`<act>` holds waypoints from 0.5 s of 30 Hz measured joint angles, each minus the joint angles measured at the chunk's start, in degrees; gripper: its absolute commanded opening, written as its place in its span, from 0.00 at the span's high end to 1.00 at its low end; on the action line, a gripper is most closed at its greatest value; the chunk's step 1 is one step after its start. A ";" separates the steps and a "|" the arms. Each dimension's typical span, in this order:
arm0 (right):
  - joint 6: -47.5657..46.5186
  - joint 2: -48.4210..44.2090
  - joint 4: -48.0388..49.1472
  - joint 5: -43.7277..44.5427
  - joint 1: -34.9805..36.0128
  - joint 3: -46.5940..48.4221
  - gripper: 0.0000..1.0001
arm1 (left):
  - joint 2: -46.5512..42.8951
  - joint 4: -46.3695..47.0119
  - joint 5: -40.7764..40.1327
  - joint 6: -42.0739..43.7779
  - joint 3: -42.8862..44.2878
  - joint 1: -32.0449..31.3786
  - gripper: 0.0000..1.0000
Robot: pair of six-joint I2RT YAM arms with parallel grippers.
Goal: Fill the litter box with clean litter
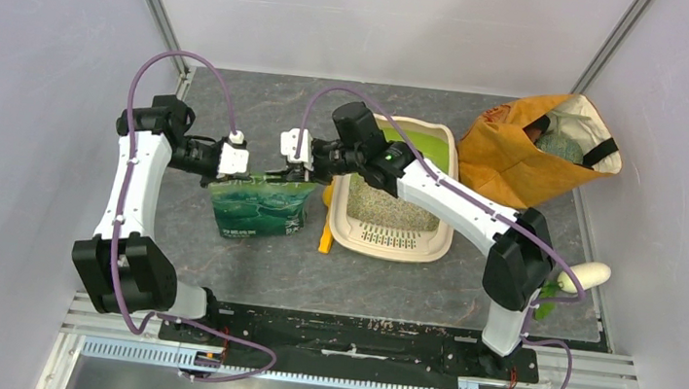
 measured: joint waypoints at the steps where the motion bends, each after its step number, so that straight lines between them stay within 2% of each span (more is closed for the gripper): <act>1: 0.37 0.00 0.55 -0.63 -0.22 -0.28 1.00 | 0.00 -0.02 0.00 0.28 0.00 0.00 0.98; 15: 2.34 0.11 6.54 -8.70 -3.50 -3.98 1.00 | 0.09 -0.66 0.04 2.03 0.00 0.00 0.98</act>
